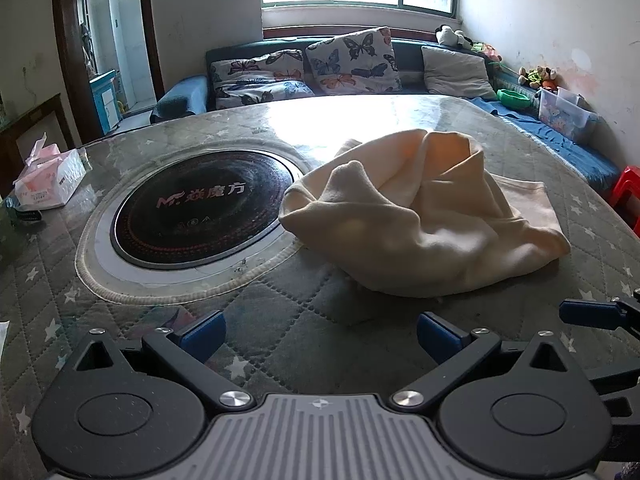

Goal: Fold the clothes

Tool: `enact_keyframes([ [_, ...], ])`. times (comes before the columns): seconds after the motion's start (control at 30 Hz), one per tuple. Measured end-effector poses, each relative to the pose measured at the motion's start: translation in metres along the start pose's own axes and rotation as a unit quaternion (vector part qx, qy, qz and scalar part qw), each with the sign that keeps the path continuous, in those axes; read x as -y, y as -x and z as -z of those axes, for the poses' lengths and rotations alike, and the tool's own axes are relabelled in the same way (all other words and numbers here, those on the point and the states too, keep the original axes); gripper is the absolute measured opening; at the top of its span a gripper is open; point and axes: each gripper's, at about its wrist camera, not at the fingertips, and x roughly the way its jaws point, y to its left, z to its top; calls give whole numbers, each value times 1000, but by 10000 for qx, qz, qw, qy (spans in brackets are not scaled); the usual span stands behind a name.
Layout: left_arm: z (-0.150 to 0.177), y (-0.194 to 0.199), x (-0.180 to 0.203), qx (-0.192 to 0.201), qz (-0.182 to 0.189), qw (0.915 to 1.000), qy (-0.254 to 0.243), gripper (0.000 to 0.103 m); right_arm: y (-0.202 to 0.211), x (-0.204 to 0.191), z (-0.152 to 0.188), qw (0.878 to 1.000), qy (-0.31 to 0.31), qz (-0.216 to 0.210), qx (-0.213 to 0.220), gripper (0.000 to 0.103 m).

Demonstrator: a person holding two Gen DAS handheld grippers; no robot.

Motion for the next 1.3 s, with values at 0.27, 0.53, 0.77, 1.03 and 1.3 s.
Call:
enact_keyframes([
  [0.27,-5,-4,3,-74,-15,9999,-83,103,-3,3,-5,9999,-74,-68,-9,84],
  [0.53,-10,-6,5,-76,-20,9999,-129,103,-6,5,-10,9999,-101,-137,-14,84],
  [0.77,-18,-8,6,-60,-2,9998,-178,103,-9,7,-16,9998,-105,-170,-16,84],
  [1.03,-39,-5,2,106,0,9997,-236,103,-12,10,-32,9998,-60,-179,50,84],
  [1.3,-74,-9,-5,393,-104,9984,-389,103,-19,24,-64,9996,-28,-81,250,83],
])
